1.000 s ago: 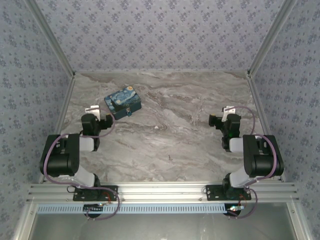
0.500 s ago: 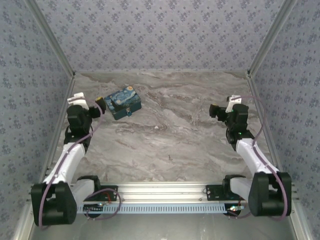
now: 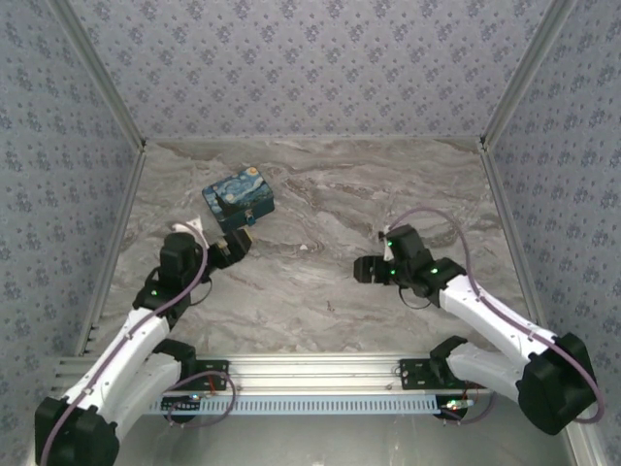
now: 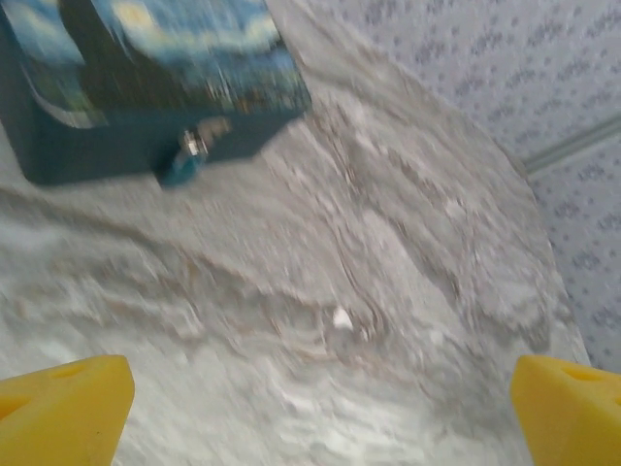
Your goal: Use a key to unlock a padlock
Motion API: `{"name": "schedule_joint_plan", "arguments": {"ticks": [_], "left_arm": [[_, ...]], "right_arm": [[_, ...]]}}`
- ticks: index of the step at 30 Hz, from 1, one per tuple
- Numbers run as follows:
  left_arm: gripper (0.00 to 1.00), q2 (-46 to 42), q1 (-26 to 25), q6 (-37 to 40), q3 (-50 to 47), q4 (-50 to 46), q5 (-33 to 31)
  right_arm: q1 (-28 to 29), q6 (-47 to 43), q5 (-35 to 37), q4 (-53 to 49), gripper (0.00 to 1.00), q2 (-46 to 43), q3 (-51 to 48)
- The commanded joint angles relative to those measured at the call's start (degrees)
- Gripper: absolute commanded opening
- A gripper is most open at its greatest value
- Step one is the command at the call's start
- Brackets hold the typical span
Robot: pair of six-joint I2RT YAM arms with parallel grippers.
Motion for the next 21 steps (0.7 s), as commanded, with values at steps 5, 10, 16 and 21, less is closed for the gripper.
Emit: {"name": "schedule_joint_plan", "arguments": {"ticks": [5, 10, 16, 21], "left_arm": [[0.99, 1.7, -6.1, -6.4, -3.1, 5.3, -3.2], [0.99, 4.4, -7.1, -5.8, -2.2, 6.6, -3.3], [0.99, 4.8, -7.4, -5.1, -2.0, 6.6, -3.6], [1.0, 4.2, -7.5, -4.8, -2.0, 5.7, -4.2]], "right_arm": [[12.6, 6.1, 0.8, -5.9, 0.71, 12.6, 6.8], [17.3, 3.6, 2.4, -8.7, 0.63, 22.2, 13.7], [19.8, 2.6, 2.4, -11.5, 0.53, 29.6, 18.7], [21.1, 2.3, 2.0, -13.1, 0.48, 32.8, 20.3]]}}
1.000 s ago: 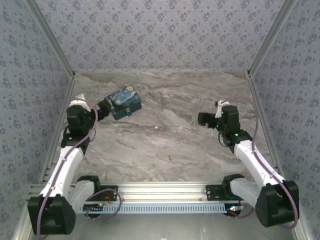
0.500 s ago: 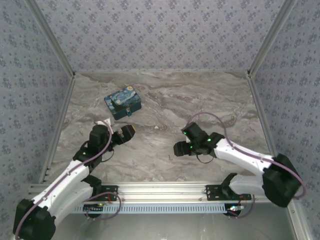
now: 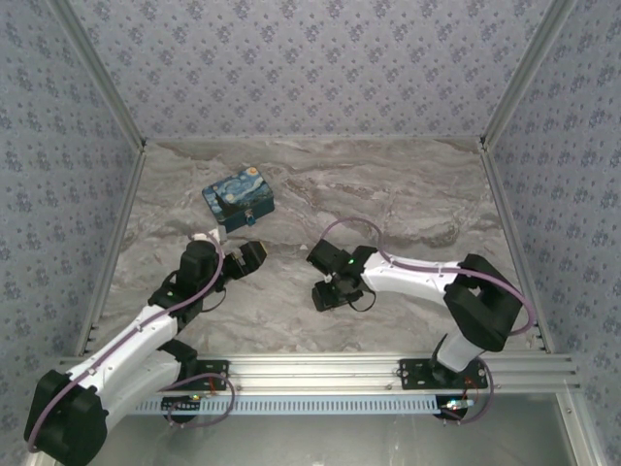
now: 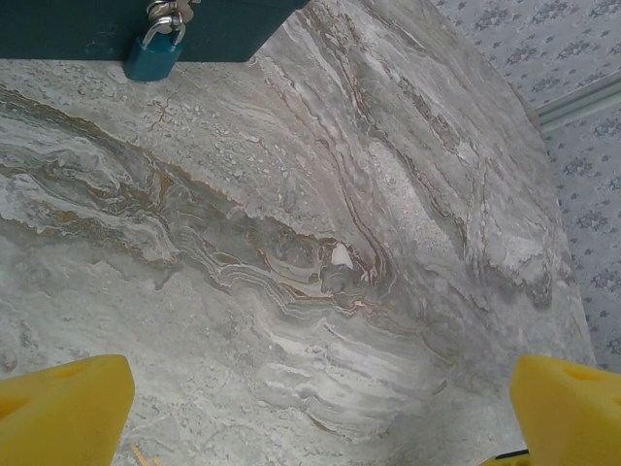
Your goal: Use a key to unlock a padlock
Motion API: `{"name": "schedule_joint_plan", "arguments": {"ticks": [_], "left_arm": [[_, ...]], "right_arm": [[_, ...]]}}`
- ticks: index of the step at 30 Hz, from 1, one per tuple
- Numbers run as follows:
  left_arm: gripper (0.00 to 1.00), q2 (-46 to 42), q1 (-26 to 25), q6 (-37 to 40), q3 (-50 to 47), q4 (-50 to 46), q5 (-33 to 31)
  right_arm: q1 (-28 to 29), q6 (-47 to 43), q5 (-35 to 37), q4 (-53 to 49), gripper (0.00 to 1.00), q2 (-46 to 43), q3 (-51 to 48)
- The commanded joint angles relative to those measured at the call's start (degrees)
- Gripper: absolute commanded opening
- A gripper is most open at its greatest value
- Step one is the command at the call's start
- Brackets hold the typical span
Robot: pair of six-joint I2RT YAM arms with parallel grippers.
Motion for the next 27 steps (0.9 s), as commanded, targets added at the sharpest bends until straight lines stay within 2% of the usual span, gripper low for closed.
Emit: {"name": "schedule_joint_plan", "arguments": {"ticks": [1, 12, 27], "left_arm": [[0.99, -0.9, -0.5, 0.6, 1.2, 0.9, -1.1], [0.99, -1.3, -0.5, 0.7, 1.3, 0.2, -1.5], [0.99, -2.7, -0.5, 0.8, 1.4, -1.4, -2.1]], "right_arm": [[0.8, -0.4, 0.6, -4.0, 0.47, 1.6, 1.6], [1.6, -1.0, 1.5, -5.0, 0.34, 5.1, 3.3], [2.0, -0.9, 2.4, -5.0, 0.25, 7.0, 2.7]]}}
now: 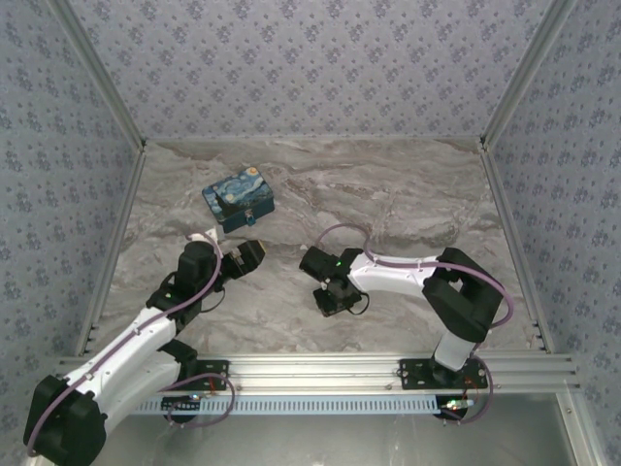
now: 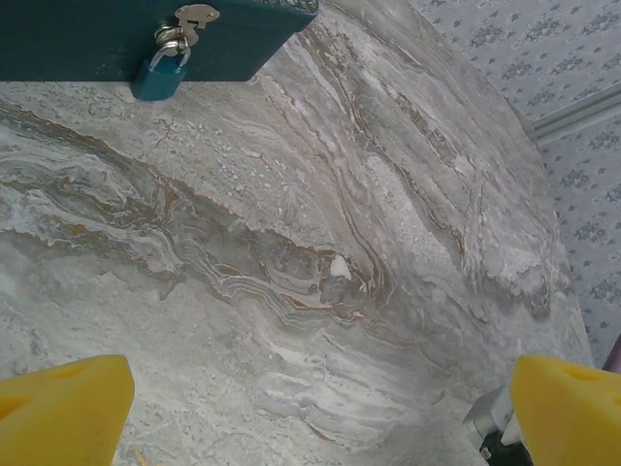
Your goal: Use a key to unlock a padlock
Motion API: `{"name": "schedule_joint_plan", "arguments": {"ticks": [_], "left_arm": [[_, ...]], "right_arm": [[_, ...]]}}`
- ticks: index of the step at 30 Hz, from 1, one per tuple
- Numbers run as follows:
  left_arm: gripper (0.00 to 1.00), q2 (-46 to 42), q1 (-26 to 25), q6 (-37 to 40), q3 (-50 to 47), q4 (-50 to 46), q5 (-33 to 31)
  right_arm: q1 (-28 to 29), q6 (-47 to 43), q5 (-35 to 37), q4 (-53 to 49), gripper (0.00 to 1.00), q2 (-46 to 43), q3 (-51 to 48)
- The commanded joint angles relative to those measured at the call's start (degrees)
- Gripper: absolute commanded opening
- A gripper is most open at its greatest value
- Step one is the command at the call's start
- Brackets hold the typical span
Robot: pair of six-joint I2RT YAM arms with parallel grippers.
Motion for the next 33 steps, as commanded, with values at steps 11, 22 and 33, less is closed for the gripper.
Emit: {"name": "schedule_joint_plan", "arguments": {"ticks": [11, 22, 33], "left_arm": [[0.99, -1.1, -0.4, 1.2, 2.2, -1.1, -0.2], [0.99, -0.6, -0.6, -3.2, 4.0, 1.4, 6.0], [0.88, 9.2, -7.7, -8.4, 12.2, 8.3, 11.8]], "right_arm": [[-1.4, 1.2, -1.3, 2.2, 0.03, -0.2, -2.8], [-8.3, 7.5, -9.5, 23.5, 0.0, -14.1, -15.1], [-13.8, 19.1, -6.8, 48.4, 0.0, -33.2, -23.8]]}}
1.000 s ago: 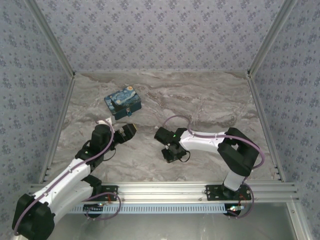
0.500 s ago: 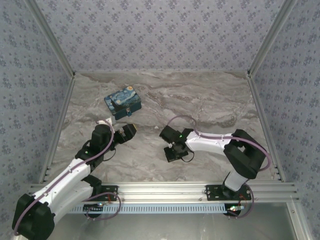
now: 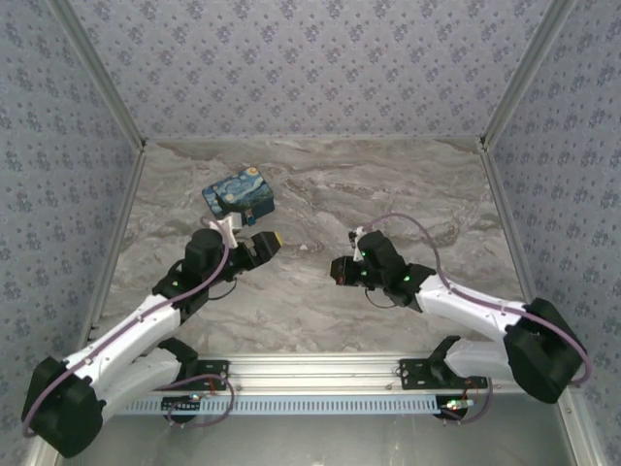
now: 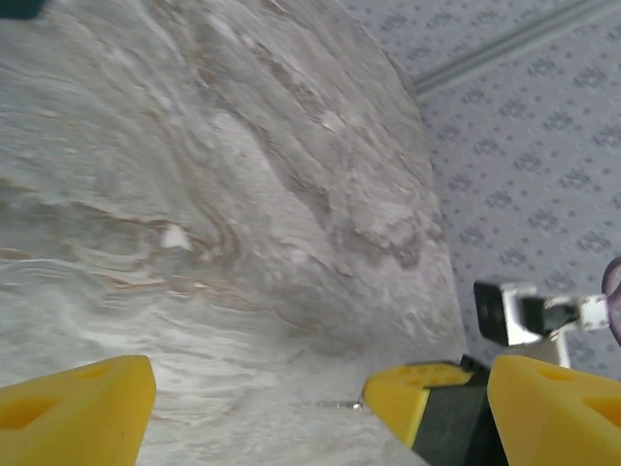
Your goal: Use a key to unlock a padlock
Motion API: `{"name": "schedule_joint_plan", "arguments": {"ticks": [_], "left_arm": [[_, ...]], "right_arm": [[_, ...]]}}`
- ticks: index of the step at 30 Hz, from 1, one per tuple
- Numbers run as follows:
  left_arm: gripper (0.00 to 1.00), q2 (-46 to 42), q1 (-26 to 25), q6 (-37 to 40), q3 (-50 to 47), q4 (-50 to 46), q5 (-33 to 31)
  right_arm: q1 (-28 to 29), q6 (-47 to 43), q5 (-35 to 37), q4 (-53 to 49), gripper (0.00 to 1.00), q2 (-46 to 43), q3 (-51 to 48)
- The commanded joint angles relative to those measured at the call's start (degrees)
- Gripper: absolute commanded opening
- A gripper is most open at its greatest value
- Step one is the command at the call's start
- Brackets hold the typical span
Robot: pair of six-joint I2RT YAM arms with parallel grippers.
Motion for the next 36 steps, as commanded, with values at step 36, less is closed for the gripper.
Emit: {"name": "schedule_joint_plan", "arguments": {"ticks": [36], "left_arm": [[0.64, 14.7, -11.0, -68.5, 3.5, 17.7, -9.4]], "right_arm": [[1.9, 1.4, -2.3, 17.1, 0.0, 6.1, 10.3]]}}
